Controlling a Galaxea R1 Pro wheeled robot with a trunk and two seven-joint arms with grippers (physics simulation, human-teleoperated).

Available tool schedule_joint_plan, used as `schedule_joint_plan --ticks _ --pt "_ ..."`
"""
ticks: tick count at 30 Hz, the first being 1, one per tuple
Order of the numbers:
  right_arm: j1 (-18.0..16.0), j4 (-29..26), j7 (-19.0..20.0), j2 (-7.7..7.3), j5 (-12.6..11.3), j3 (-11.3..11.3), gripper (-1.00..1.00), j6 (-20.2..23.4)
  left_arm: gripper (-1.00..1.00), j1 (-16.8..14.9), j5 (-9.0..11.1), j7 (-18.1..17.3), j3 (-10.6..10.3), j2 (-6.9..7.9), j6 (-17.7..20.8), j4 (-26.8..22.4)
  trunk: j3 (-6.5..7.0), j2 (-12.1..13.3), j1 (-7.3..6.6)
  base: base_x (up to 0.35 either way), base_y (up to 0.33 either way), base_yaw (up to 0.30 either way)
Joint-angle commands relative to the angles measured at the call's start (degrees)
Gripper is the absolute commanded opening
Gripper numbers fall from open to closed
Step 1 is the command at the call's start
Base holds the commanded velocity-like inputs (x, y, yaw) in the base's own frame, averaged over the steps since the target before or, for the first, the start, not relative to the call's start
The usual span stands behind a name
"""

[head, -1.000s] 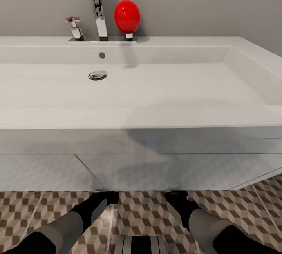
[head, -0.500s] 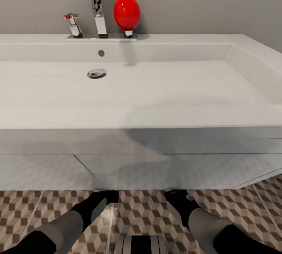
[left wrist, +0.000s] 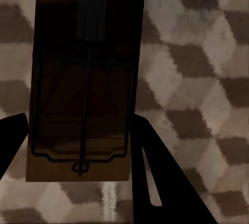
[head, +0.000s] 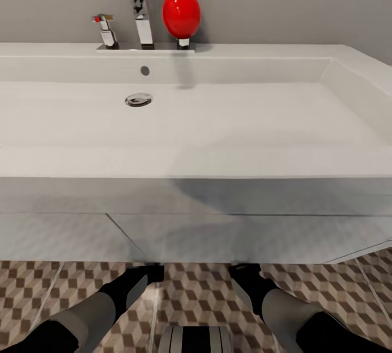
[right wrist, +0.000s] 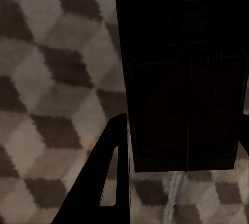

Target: Take the four mousetraps from the cabinet in the bathroom and place them on the bathroom floor. Make sure all four end up on the same floor surface, and ensure that at least two of them are either under or directly next to the same bathroom sink.

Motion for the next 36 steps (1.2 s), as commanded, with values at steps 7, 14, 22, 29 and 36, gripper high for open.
schedule_joint_plan --ticks 7,14,22,29,36 --pt "-4.02 -0.27 -0.19 -0.01 -0.1 1.01 -1.0 0.63 -1.0 -0.03 0.58 0.33 -0.49 0.09 0.19 -0.01 -0.11 -0.02 -0.01 0.0 0.0 0.045" --pt "-4.02 -0.22 -0.19 -0.14 -0.1 0.97 -1.0 0.55 -1.0 -0.03 0.58 0.33 -0.49 0.1 0.19 -0.01 -0.12 -0.02 -0.01 0.0 0.0 0.003" --pt "-0.64 0.44 0.34 0.16 0.33 1.35 -1.0 -2.11 -1.0 0.68 0.41 1.14 -0.49 1.13 -0.31 -1.91 -0.12 -0.01 -0.01 0.0 0.0 0.0" --pt "-0.68 0.64 0.48 0.14 0.47 1.39 -1.0 -5.01 -1.0 0.56 0.4 1.28 -0.57 1.0 -2.49 -0.54 -0.12 -0.01 -0.01 0.0 0.0 0.0" --pt "-0.67 0.75 0.51 0.16 0.85 1.53 -1.0 -7.84 -1.0 0.5 0.33 1.3 -0.62 0.66 -4.71 1.67 -0.12 -0.01 -0.01 0.0 0.0 0.0"
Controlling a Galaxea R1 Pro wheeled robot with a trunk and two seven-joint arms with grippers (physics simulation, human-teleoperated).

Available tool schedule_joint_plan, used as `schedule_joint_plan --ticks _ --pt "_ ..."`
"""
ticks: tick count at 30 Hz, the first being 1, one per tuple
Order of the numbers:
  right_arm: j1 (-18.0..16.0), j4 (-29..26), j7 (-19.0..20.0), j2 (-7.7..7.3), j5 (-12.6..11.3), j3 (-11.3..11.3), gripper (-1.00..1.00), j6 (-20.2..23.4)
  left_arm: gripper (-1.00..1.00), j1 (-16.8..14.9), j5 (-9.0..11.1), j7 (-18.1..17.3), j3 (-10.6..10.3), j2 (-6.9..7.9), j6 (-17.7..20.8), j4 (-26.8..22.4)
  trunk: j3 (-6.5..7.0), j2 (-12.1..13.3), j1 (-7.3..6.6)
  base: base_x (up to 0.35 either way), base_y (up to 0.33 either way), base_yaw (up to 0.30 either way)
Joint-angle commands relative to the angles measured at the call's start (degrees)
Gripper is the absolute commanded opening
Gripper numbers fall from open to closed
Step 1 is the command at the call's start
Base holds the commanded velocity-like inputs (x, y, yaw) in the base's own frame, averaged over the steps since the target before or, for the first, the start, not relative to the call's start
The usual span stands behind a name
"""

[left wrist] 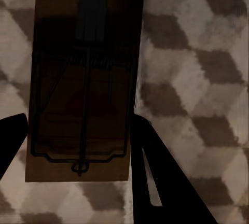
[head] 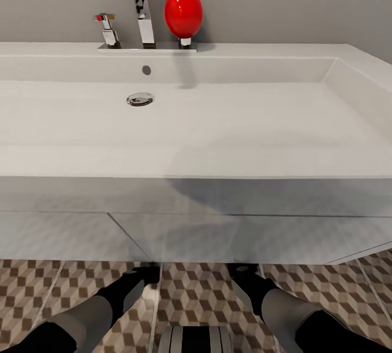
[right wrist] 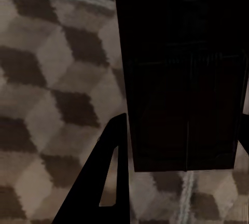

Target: Take the four mousetraps from the cabinet in the bathroom and place them on the bathroom floor. Make sure all four end up on the same floor surface, and ensure that at least two of them are either under or directly next to the same bathroom sink.

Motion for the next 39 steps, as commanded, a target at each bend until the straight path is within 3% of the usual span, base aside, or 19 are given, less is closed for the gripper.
schedule_joint_plan --ticks 1,17,18,39 --pt "-0.34 -0.46 -0.26 0.0 -0.01 0.83 -1.0 0.09 -1.0 -0.01 0.49 0.4 -0.51 0.07 -0.06 0.2 -0.02 -0.02 -0.02 0.0 0.0 0.0" --pt "-0.15 -0.57 -0.17 -0.26 0.89 1.33 -1.0 -5.91 -1.0 -0.01 0.49 0.4 -0.57 0.14 -5.16 1.0 -0.02 -0.02 -0.02 0.0 0.0 0.0" --pt "-2.34 -1.23 -0.18 -0.23 0.89 2.69 -1.0 -18.28 -1.0 -0.01 0.49 0.4 -0.56 0.1 -8.83 0.91 -0.02 -0.02 -0.02 0.0 0.0 0.0" --pt "-2.34 -1.3 -0.21 -0.11 0.92 2.76 -1.0 -18.38 -1.0 -0.01 0.49 0.31 -0.63 0.06 -9.96 0.4 -1.21 -0.02 -0.02 0.0 0.0 0.0"
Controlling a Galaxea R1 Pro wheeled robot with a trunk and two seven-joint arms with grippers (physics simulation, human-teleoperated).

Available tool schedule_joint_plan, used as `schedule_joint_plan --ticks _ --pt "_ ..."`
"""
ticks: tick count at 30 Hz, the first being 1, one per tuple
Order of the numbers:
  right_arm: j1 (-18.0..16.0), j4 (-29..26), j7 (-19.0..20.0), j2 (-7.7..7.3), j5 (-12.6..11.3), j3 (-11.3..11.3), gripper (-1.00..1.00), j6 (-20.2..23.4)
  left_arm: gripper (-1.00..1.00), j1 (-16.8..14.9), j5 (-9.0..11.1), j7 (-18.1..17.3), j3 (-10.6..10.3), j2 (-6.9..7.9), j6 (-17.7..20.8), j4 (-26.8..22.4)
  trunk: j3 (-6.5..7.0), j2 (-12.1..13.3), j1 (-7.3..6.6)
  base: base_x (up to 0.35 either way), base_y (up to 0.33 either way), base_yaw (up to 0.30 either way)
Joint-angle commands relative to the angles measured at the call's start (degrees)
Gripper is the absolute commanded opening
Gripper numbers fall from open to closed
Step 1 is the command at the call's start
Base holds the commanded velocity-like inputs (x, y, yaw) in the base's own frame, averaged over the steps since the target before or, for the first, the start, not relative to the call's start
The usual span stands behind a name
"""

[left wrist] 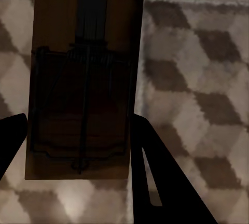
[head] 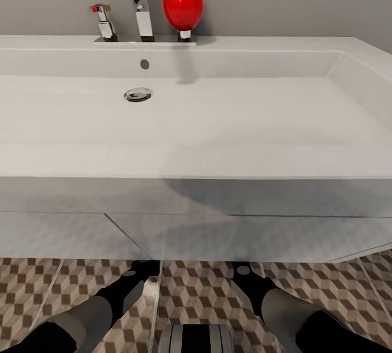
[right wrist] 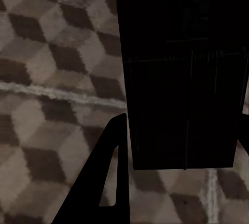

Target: Take the four mousetraps from the cabinet in the bathroom and place them on the bathroom floor. Make sure all four end up on the same floor surface, and ensure that at least two of them are either under or directly next to the same bathroom sink.

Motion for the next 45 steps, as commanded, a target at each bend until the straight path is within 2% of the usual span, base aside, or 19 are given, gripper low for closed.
schedule_joint_plan --ticks 1,26,38,45 --pt "-2.51 -0.19 -0.19 0.04 -0.28 1.0 -1.0 0.01 -1.0 -0.04 0.4 0.32 -0.51 0.01 -0.21 0.03 -0.12 -0.02 -0.02 0.0 0.0 0.0" --pt "-2.51 -0.19 -0.19 0.0 -0.3 0.92 -1.0 0.01 -1.0 -0.04 0.4 0.32 -0.51 0.08 -0.21 -0.05 -1.82 -0.02 -0.02 0.0 0.0 -0.001" --pt "-2.51 -0.2 -0.18 -0.01 -0.32 0.92 -1.0 0.01 -1.0 -0.04 0.4 0.32 -0.51 0.11 -0.21 -0.05 -2.33 -0.02 -0.02 0.0 0.0 -0.217" --pt "-2.51 -0.26 -0.23 0.14 -0.24 0.99 -1.0 0.01 -1.0 -0.04 0.4 0.32 -0.5 0.09 -0.21 -0.05 -2.42 -0.02 -0.02 0.0 0.0 -0.038"
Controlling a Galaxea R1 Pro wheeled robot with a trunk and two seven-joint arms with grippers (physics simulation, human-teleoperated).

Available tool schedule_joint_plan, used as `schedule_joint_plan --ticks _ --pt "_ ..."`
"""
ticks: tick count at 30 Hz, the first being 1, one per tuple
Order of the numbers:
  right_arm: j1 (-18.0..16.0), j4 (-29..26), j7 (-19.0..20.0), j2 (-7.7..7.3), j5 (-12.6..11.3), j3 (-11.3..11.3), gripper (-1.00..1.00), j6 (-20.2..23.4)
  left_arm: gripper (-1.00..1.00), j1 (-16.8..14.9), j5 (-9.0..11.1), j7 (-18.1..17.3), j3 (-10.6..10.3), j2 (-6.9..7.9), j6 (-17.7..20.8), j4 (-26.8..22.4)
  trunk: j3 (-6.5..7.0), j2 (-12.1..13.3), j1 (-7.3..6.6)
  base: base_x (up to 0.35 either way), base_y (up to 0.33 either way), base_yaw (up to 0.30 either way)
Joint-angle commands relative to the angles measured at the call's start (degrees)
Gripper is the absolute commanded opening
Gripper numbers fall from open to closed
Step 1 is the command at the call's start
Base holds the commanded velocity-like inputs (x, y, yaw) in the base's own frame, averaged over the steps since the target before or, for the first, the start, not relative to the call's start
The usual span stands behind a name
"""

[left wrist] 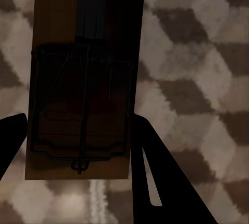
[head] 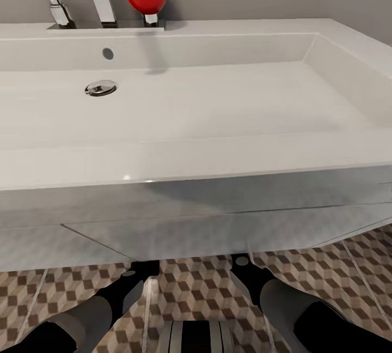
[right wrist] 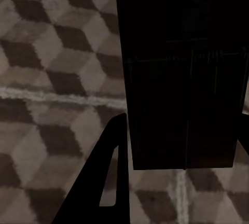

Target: Take the four mousetraps from the cabinet in the bathroom and place them on the bathroom floor. Make sure all four end up on the same floor surface, and ensure that at least two of them are either under or directly next to the same bathroom sink.

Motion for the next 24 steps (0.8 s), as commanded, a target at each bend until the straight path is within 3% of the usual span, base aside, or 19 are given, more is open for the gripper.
schedule_joint_plan --ticks 1,24 --pt "-0.04 0.09 -0.06 0.02 -0.68 0.49 -1.0 -0.31 -1.0 -0.03 0.4 0.32 -0.5 0.01 -0.21 0.02 -0.1 -0.01 -0.01 0.0 0.0 0.031" --pt "-0.04 0.05 -0.06 -0.05 -0.68 0.5 -1.0 -0.31 -1.0 -0.04 0.4 0.32 -0.49 0.03 -0.21 0.02 -1.03 -0.01 -0.01 0.0 0.0 0.024"
